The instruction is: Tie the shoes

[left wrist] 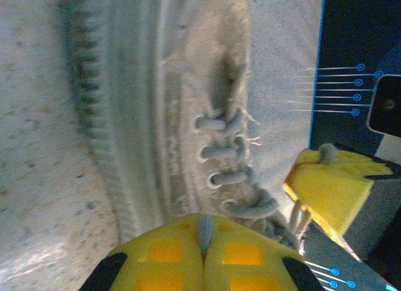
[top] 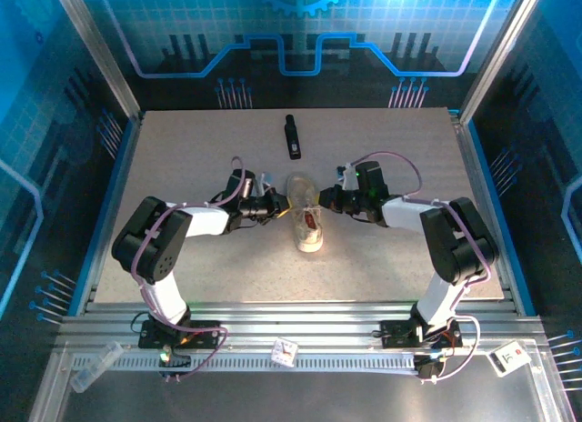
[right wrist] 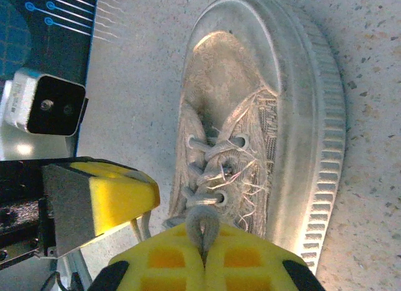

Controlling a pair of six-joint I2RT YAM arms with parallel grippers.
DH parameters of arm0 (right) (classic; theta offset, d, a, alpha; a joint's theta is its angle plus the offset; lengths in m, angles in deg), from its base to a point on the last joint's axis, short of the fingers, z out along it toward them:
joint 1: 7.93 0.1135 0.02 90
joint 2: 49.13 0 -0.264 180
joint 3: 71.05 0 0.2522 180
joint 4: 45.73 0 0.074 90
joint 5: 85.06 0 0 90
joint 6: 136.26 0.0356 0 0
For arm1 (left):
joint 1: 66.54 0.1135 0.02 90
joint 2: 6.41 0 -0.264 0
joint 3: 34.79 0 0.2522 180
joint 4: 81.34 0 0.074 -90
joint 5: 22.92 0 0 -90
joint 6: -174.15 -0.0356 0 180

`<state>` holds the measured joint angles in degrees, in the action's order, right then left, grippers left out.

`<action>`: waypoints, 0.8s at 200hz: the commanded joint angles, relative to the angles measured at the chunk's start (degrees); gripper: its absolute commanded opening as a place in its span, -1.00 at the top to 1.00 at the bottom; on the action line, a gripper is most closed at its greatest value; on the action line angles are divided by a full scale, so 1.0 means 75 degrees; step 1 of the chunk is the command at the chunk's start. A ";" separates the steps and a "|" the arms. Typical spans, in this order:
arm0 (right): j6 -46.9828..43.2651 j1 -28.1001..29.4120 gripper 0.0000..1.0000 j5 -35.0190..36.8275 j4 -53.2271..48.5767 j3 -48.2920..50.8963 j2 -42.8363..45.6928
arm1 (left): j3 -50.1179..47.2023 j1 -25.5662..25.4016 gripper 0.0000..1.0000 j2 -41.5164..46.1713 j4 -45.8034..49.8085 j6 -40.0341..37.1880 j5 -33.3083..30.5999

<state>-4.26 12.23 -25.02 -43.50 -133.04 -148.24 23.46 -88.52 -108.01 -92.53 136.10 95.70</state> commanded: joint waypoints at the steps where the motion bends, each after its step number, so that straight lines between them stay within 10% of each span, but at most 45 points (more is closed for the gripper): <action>1: -0.0518 -0.0205 1.00 0.0184 -0.0666 -0.0249 -0.0109 | -0.0194 0.0087 1.00 0.0029 -0.0275 -0.0257 0.0181; 160: -0.1104 -0.0485 1.00 0.0437 -0.1452 -0.0514 -0.0227 | -0.0729 0.0083 1.00 0.0321 -0.0281 -0.0508 -0.0290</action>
<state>-11.34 10.35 -24.38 -52.71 -136.30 -149.55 19.81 -88.43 -107.92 -97.03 134.78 96.29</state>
